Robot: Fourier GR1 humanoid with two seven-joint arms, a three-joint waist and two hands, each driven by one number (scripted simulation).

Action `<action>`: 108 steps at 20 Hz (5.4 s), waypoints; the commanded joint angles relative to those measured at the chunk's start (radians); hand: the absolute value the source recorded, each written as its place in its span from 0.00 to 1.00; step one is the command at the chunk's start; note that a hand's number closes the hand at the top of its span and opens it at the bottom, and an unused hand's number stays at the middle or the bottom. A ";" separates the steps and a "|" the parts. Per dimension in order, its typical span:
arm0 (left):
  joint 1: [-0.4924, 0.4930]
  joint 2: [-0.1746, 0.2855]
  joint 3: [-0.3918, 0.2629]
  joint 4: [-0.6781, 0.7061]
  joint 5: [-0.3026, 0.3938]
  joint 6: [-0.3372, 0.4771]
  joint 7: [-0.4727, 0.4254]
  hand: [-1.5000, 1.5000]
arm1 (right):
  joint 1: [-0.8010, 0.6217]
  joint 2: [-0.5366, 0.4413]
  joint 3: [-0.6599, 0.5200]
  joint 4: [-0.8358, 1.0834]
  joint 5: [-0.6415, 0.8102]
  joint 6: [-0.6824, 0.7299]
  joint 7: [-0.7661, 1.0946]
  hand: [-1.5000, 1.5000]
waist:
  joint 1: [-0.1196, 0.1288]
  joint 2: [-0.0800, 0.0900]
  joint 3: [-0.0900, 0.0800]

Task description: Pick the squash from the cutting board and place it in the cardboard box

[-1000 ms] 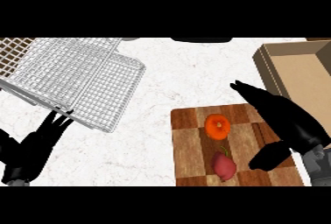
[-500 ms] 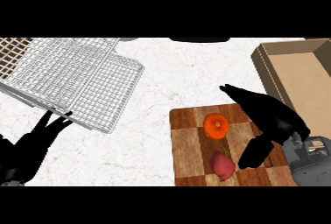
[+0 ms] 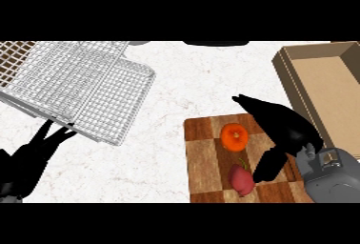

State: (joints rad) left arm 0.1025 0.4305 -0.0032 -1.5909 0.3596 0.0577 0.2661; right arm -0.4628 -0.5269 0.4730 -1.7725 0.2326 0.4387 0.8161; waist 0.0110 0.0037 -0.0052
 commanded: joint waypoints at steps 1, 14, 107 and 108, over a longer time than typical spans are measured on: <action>-0.104 -0.007 0.064 -0.026 0.045 -0.029 -0.073 0.50 | -0.024 0.048 0.007 0.010 0.025 -0.006 0.000 0.00 | -0.006 -0.004 0.005; -0.116 -0.056 0.072 0.016 0.008 -0.039 -0.094 0.50 | -0.004 0.082 0.043 0.125 0.160 -0.007 -0.087 0.00 | -0.013 -0.002 0.004; -0.134 -0.163 0.188 -0.087 -0.106 -0.112 0.045 0.50 | -0.605 -0.014 -0.355 0.821 0.784 -0.405 0.127 1.00 | -0.032 -0.009 0.006; -0.121 -0.195 0.158 -0.083 -0.133 -0.105 0.013 0.50 | -0.657 -0.025 -0.370 0.897 0.788 -0.397 0.100 1.00 | -0.013 -0.003 0.005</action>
State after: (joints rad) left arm 0.0608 0.2617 0.1836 -1.6472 0.2389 -0.0558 0.3188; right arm -1.1318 -0.4968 0.1275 -0.9031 1.0226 0.0045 0.9540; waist -0.0005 -0.0016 -0.0033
